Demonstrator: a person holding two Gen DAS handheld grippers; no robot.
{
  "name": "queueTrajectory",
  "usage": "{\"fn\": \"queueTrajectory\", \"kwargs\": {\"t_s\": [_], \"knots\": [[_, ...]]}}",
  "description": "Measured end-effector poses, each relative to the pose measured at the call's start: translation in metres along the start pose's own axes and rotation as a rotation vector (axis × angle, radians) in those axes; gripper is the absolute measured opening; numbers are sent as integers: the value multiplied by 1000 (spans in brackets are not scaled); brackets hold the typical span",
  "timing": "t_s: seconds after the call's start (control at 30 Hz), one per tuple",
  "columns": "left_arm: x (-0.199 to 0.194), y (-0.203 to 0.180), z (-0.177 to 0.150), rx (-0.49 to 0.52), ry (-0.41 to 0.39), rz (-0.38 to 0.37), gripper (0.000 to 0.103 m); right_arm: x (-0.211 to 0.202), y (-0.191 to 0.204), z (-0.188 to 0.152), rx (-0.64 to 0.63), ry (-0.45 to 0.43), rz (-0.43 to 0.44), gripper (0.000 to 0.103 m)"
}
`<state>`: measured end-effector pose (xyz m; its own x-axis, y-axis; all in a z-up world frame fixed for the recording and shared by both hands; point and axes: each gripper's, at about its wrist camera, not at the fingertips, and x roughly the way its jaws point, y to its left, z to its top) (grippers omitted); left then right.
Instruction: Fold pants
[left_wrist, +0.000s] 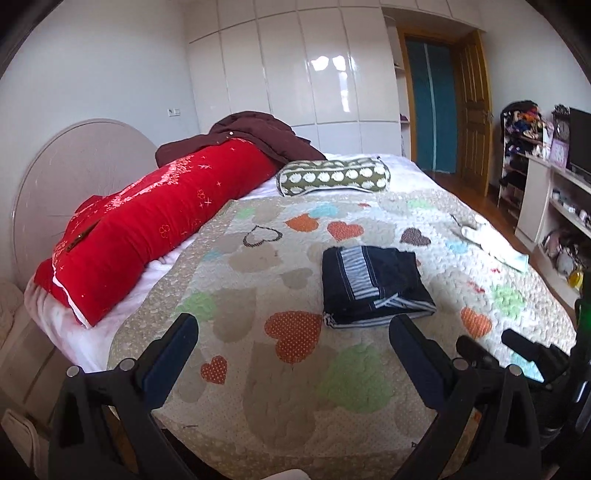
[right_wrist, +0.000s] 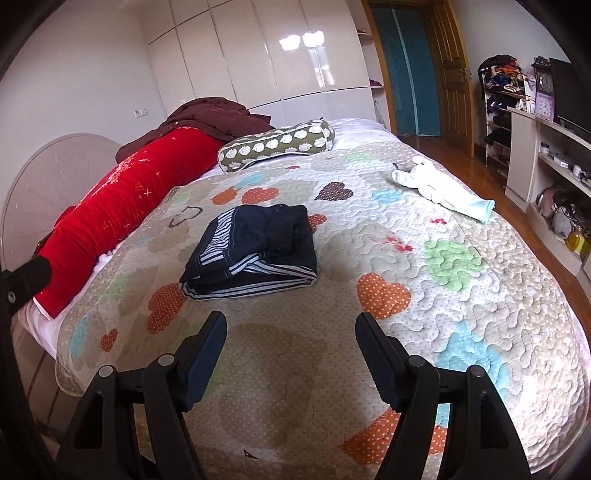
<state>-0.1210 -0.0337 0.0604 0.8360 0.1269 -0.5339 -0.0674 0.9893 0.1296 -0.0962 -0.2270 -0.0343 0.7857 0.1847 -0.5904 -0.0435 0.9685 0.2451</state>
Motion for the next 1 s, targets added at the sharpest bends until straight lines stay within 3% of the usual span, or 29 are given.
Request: {"fn": "queueTrajectory", "kwargs": {"t_s": [1.0], "knots": [[12, -1, -8, 18, 66, -2, 103, 6, 9, -5, -30, 25, -30, 76]]}}
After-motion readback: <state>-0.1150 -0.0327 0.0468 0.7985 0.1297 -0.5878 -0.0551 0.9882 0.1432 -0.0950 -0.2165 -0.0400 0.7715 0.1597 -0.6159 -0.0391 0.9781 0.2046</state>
